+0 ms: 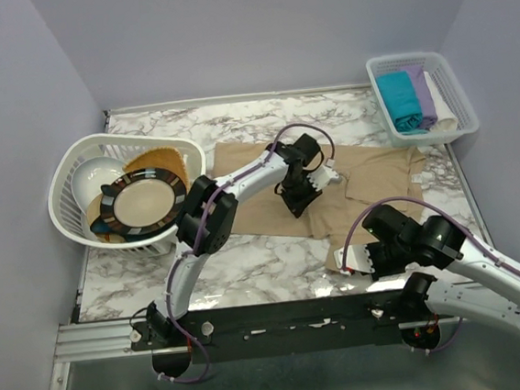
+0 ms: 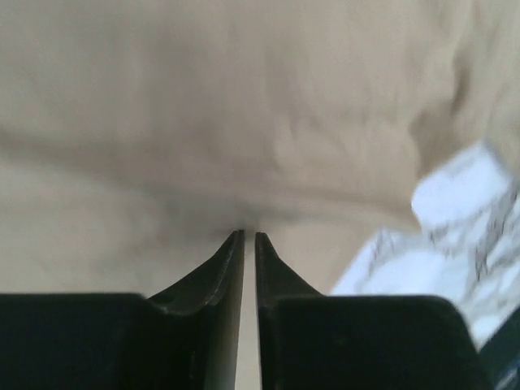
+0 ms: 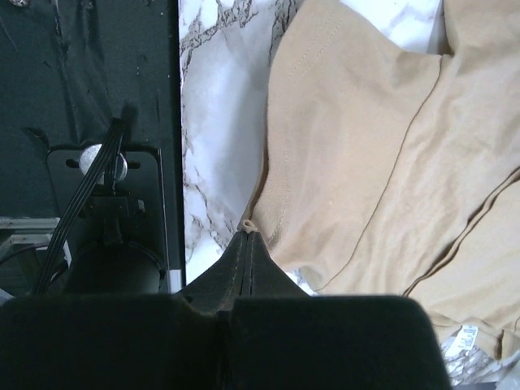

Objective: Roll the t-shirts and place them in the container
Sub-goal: Fold the T-shirt at the center of the board.

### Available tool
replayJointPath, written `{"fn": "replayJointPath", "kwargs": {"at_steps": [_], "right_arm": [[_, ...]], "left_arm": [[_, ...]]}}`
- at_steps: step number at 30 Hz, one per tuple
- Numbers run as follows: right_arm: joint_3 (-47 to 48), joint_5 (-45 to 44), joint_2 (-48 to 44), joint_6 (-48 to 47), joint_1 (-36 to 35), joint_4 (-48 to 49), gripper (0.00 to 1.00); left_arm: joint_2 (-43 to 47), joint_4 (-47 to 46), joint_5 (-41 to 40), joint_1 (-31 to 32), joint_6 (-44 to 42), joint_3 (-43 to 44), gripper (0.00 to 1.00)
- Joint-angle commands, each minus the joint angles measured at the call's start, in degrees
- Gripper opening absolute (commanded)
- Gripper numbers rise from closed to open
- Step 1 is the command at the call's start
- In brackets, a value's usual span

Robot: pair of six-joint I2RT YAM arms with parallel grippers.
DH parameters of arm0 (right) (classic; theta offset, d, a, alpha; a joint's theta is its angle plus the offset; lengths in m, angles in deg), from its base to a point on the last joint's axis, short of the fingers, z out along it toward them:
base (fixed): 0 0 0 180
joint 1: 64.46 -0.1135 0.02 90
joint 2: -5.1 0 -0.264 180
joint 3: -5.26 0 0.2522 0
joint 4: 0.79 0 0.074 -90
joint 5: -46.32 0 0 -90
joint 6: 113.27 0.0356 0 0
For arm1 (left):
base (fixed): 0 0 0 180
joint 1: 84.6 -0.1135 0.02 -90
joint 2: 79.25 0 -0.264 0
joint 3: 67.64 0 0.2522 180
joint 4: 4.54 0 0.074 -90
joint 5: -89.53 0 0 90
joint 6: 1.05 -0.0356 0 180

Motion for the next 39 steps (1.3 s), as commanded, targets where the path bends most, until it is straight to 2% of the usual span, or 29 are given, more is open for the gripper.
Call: {"fn": "replayJointPath", "kwargs": {"at_steps": [1, 4, 5, 6, 8, 10, 11, 14, 16, 22, 39], "right_arm": [[2.34, -2.25, -0.29, 1.54, 0.46, -3.02, 0.00], [2.34, -2.43, -0.38, 1.89, 0.63, -3.02, 0.01], [2.26, -2.43, -0.47, 1.89, 0.72, -2.58, 0.00], [2.00, -2.43, -0.55, 1.89, 0.72, -2.40, 0.00], [1.73, -2.34, -0.47, 1.72, 0.81, -2.14, 0.01], [1.56, -2.16, -0.38, 1.54, 0.90, -1.88, 0.00], [1.47, -2.34, -0.38, 1.45, 0.90, -1.61, 0.00], [1.20, -2.16, -0.29, 1.36, 0.90, -1.35, 0.00], [1.20, -2.25, -0.29, 1.45, 0.90, -1.26, 0.00], [1.11, -2.07, -0.29, 1.63, 0.90, -1.26, 0.01], [0.59, -1.81, 0.32, 1.89, 0.90, -0.64, 0.01]], "left_arm": [[16.77, 6.99, -2.25, -2.26, -8.60, -9.48, 0.30], [26.61, 11.47, -3.13, -3.67, -19.04, -17.47, 0.39], [29.10, 12.52, -3.48, -4.64, -21.94, -22.63, 0.42], [31.47, 13.32, -4.27, -5.25, -27.45, -25.64, 0.45], [37.89, 12.80, -8.30, -6.83, -31.97, -34.66, 0.45], [41.93, 11.40, -11.55, -8.33, -38.81, -39.80, 0.46], [42.65, 10.69, -12.70, -9.47, -40.59, -43.91, 0.47], [43.36, 6.74, -17.09, -12.99, -44.90, -48.68, 0.47], [42.66, 3.58, -18.59, -14.92, -46.14, -50.10, 0.48], [39.68, -2.93, -22.29, -15.54, -46.32, -51.69, 0.48], [35.36, -5.22, -25.37, -15.54, -49.48, -55.02, 0.44]]}}
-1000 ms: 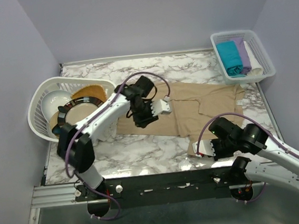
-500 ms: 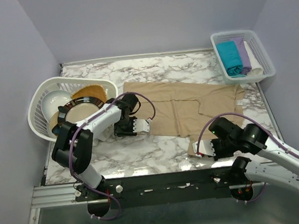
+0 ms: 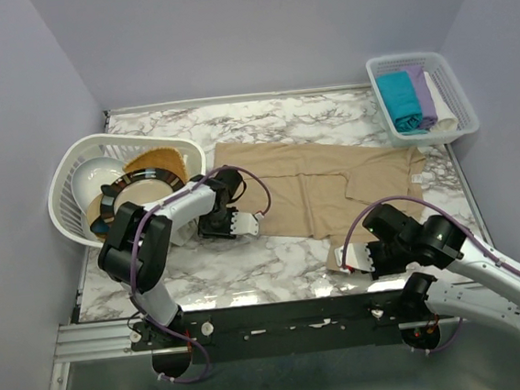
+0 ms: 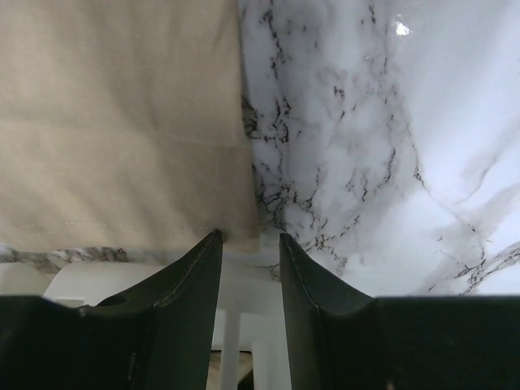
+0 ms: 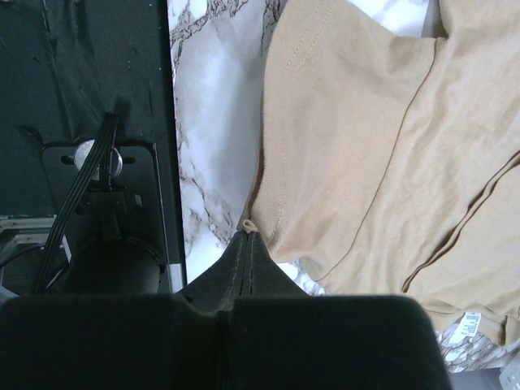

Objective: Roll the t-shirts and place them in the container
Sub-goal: Fold the T-shirt at the center of the board.

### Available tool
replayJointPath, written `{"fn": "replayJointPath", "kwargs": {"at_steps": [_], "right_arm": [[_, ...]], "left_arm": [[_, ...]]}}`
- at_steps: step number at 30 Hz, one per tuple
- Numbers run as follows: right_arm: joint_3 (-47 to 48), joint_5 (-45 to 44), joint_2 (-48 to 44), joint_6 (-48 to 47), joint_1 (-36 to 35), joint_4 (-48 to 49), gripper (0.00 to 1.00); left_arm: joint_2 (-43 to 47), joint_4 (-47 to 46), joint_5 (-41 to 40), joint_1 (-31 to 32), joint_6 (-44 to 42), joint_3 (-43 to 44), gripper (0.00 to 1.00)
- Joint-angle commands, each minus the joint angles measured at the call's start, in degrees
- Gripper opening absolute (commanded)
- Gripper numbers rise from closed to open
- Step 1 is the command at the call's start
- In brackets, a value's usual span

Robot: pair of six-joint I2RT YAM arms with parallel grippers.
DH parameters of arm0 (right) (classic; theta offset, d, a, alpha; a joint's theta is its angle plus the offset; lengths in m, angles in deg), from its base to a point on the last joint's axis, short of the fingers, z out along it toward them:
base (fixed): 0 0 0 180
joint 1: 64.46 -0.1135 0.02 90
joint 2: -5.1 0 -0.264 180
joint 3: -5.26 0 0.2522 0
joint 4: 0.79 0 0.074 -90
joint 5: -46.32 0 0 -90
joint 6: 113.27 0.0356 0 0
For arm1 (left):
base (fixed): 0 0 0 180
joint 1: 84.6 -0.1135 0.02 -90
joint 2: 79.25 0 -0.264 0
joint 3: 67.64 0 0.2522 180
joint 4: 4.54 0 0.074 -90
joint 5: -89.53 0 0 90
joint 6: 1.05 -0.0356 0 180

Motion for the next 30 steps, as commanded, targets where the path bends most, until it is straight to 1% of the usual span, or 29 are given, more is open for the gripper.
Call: {"fn": "replayJointPath", "kwargs": {"at_steps": [1, 8, 11, 12, 14, 15, 19, 24, 30], "right_arm": [[-0.40, -0.28, 0.00, 0.80, 0.26, 0.34, 0.01], [-0.84, -0.19, 0.08, 0.80, 0.18, 0.78, 0.00], [-0.75, -0.46, 0.08, 1.32, 0.26, 0.69, 0.00], [-0.58, -0.80, -0.09, 1.50, 0.26, 0.60, 0.00], [0.13, -1.24, -0.09, 2.02, 0.70, -0.01, 0.00], [0.56, -2.29, 0.00, 2.11, 0.79, -0.45, 0.00], [3.03, -5.20, -0.70, 2.03, 1.93, -2.73, 0.00], [6.01, -6.87, -4.12, 4.22, 1.84, -8.79, 0.00], [9.71, -13.71, -8.09, 6.16, 1.93, -15.12, 0.00]], "left_arm": [[-0.77, -1.02, -2.39, 0.04, -2.16, -1.78, 0.44], [-3.23, -3.83, -4.07, 0.13, -1.72, -2.13, 0.41], [-4.20, -5.77, -4.86, 0.13, -1.98, -2.66, 0.24], [-4.37, -5.69, -5.12, 0.04, -1.99, -2.66, 0.12], [-4.11, -4.90, -5.03, 0.04, -1.98, -2.66, 0.02], [-3.76, -3.94, -4.69, -0.05, -2.16, -2.58, 0.00], [-0.52, -1.21, -2.93, -0.14, -3.04, -1.70, 0.00], [0.37, 1.43, -1.79, -0.14, -2.08, 2.34, 0.00], [1.16, 2.75, -0.64, -0.14, -0.85, 6.91, 0.00]]}}
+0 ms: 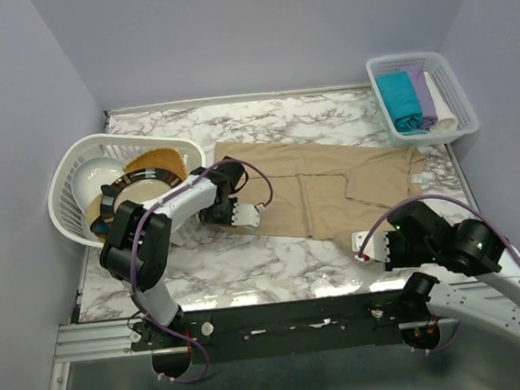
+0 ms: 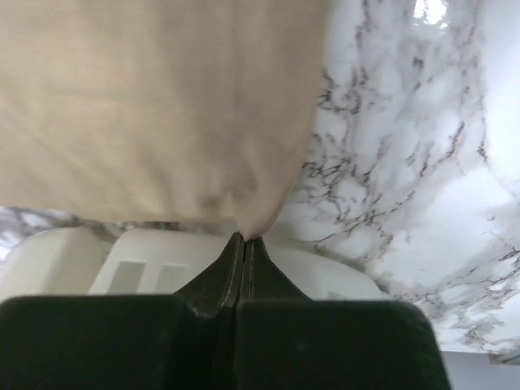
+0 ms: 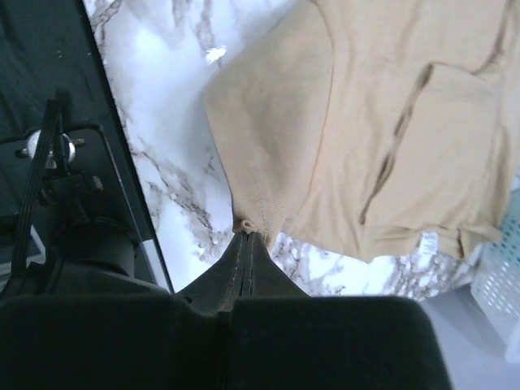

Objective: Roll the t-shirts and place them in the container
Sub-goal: Fold the T-shirt at the center of the board.

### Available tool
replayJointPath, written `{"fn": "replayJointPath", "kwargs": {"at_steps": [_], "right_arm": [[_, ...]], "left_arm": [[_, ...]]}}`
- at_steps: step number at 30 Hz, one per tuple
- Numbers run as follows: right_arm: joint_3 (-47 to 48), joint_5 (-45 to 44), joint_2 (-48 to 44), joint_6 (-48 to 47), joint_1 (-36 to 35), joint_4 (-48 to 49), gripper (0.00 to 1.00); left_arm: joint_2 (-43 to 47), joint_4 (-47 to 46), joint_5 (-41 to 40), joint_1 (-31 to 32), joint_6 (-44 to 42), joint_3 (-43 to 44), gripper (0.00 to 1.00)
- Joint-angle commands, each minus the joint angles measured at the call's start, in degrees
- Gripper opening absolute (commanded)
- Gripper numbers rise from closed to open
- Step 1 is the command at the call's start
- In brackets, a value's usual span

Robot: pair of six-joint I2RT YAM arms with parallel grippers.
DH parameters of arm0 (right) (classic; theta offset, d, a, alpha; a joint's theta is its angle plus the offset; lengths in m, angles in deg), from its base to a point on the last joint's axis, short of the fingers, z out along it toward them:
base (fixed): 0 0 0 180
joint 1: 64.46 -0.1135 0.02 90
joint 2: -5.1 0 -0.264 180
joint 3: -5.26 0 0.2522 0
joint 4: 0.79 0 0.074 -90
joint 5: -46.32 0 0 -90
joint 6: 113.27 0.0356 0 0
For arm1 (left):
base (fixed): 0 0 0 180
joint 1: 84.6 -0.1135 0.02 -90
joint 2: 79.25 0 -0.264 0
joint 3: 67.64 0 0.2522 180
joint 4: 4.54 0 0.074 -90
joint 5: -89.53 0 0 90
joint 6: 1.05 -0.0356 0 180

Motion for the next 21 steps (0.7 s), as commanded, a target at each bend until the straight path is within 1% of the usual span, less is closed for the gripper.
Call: {"fn": "replayJointPath", "kwargs": {"at_steps": [1, 3, 8, 16, 21], "right_arm": [[3.96, -7.08, -3.06, 2.46, 0.40, -10.93, 0.00], [4.75, -8.83, -3.33, 2.47, 0.93, -11.46, 0.01], [7.21, -9.81, -3.15, 1.94, 3.74, -11.46, 0.00], [5.20, -9.99, -4.38, 1.32, 5.59, -10.58, 0.00], [4.76, -8.49, -4.65, 1.06, 5.68, -10.76, 0.01]], "left_arm": [[2.19, 2.38, 3.45, -0.14, 1.71, 4.34, 0.00], [2.10, 2.73, 3.62, -0.14, 2.16, 5.92, 0.00], [3.59, 3.87, 3.80, -0.14, 2.07, 7.41, 0.00], [7.72, 6.33, 3.62, -0.57, 2.42, 9.79, 0.00], [8.69, 4.68, 4.68, -2.42, 4.26, 12.34, 0.00]]}}
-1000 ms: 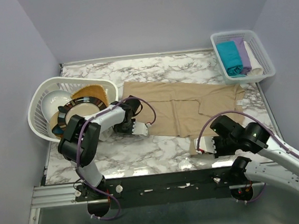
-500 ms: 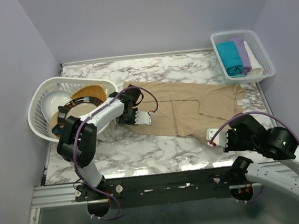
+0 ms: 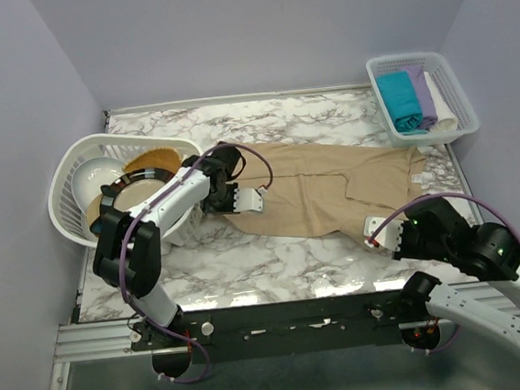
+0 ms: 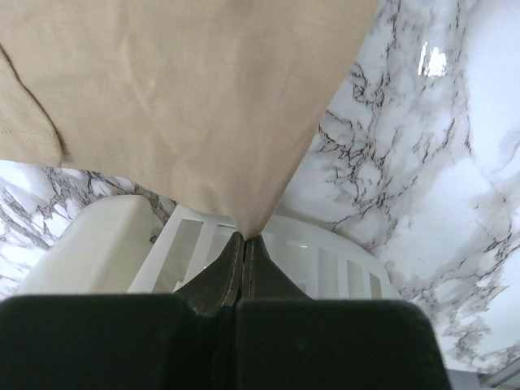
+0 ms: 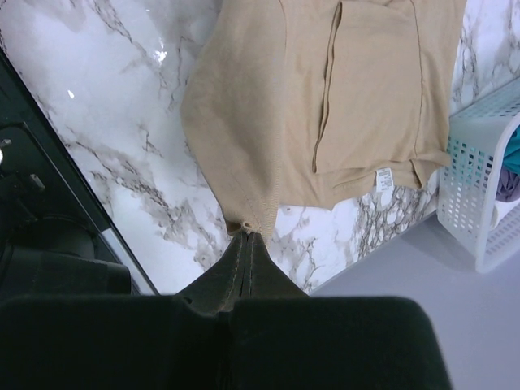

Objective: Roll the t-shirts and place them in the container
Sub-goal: Fold the T-shirt at the center of the board.

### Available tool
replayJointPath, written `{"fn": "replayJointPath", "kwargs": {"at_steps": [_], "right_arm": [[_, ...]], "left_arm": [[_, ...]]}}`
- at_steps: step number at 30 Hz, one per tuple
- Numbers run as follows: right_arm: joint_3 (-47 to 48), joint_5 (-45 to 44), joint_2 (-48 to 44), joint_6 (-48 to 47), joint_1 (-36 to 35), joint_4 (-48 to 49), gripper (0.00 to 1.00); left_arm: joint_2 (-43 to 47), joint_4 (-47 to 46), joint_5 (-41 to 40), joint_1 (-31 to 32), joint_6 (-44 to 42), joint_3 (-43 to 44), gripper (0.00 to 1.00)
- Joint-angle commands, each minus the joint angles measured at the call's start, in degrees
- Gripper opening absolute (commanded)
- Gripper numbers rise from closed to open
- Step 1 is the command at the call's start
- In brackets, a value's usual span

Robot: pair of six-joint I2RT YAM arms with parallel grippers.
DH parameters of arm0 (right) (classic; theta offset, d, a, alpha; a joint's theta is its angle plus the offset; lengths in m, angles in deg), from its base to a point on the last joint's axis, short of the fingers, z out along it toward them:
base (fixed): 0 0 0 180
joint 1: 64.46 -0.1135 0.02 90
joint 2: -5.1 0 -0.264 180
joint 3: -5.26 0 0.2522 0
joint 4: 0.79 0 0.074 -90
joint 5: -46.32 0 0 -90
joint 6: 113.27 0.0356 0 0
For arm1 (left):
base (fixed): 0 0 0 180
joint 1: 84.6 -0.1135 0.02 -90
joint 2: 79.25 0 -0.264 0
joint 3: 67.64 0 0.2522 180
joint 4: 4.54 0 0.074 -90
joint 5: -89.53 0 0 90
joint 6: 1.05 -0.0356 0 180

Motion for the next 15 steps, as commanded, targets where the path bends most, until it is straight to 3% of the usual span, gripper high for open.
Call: {"fn": "replayJointPath", "kwargs": {"at_steps": [1, 8, 15], "right_arm": [[-0.97, -0.10, -0.78, -0.14, 0.43, -9.54, 0.00], [-3.78, -3.26, -2.10, -1.20, 0.34, -4.89, 0.00], [-4.22, -4.67, -2.80, -1.02, 0.43, -2.94, 0.01]], "left_arm": [[5.07, -0.86, 0.35, -1.98, 3.62, 5.06, 0.00], [3.22, -7.80, 4.48, -4.97, 12.85, 9.80, 0.00], [4.63, -13.34, 9.40, -6.73, 16.82, 9.72, 0.00]]}}
